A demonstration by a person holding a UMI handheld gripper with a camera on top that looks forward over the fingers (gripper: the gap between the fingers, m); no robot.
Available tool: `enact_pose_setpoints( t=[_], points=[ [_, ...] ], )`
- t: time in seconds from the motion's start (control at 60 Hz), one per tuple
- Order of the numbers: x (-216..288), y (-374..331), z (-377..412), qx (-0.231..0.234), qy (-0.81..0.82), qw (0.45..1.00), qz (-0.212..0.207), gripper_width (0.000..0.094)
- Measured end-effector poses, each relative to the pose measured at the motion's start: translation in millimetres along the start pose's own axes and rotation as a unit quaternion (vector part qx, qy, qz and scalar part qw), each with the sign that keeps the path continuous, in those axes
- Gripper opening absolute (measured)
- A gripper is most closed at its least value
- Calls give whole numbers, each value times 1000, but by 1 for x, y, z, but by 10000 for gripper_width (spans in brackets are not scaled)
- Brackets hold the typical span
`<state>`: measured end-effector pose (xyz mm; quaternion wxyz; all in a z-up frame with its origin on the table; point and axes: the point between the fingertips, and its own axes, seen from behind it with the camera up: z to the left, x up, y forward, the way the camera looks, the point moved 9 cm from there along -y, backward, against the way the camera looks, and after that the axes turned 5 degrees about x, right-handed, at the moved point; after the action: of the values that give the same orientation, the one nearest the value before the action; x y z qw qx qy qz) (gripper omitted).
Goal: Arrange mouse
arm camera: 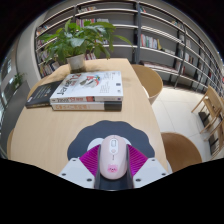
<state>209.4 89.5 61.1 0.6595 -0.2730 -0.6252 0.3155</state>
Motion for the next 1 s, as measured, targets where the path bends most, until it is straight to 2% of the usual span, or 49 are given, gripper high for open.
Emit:
enact_pose_setpoints(
  t=[0.15,0.233,0.283,0.517,0.683,0.817,1.0],
  points=[
    [2,1,1,-8,1,1000,28,507],
    [14,-14,9,-16,-18,999,32,739],
    [31,-31,22,-11,-18,1000,11,813],
    [87,-143,105,-34,-39,995,-83,808],
    [77,-214,172,-24,-26,990,-139,814],
    [44,-248,215,-8,-13,989,-147,813],
    [-10,-269,247,-4,-3,992,-125,812]
  ],
)
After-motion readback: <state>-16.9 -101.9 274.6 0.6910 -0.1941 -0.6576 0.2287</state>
